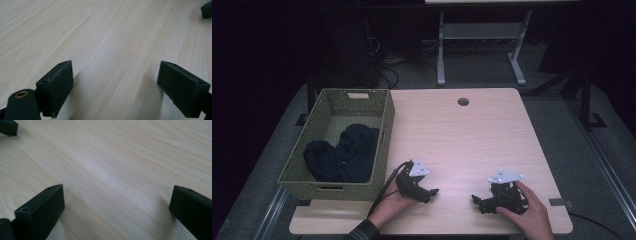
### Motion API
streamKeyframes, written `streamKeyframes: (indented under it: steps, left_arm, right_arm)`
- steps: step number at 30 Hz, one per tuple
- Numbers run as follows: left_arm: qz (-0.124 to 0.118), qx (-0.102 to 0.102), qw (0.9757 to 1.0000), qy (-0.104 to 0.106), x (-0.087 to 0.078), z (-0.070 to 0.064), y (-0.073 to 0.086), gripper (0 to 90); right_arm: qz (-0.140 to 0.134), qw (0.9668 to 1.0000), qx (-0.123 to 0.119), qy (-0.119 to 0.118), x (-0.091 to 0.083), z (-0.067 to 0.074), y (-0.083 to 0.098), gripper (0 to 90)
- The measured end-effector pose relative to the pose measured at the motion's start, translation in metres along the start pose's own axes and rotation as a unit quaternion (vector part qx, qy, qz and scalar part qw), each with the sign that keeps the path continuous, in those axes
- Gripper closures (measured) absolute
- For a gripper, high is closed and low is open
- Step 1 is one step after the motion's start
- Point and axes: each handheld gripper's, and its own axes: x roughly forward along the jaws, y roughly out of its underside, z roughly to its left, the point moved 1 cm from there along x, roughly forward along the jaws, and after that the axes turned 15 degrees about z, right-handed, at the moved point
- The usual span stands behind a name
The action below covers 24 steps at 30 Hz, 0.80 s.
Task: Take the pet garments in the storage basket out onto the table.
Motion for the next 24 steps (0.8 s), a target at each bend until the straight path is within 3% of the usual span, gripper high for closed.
streamKeyframes:
  steps: [7, 19, 24]
  left_arm:
    - [-0.001, -0.002, 1.0000, 0.000, 0.000, 0.001, 0.000, 13.5]
    - [0.008, -0.025, 0.9995, -0.015, -0.006, 0.009, 0.001, 13.7]
    - [0.004, -0.026, 0.9996, -0.009, -0.009, 0.010, 0.001, 13.7]
  right_arm:
    - [0.000, 1.0000, -0.001, -0.002, 0.000, 0.000, 0.000, 0.0]
    - [0.001, 1.0000, -0.003, -0.004, 0.000, -0.001, 0.000, 0.0]
    - [0.001, 1.0000, -0.004, -0.004, 0.000, -0.001, 0.000, 0.0]
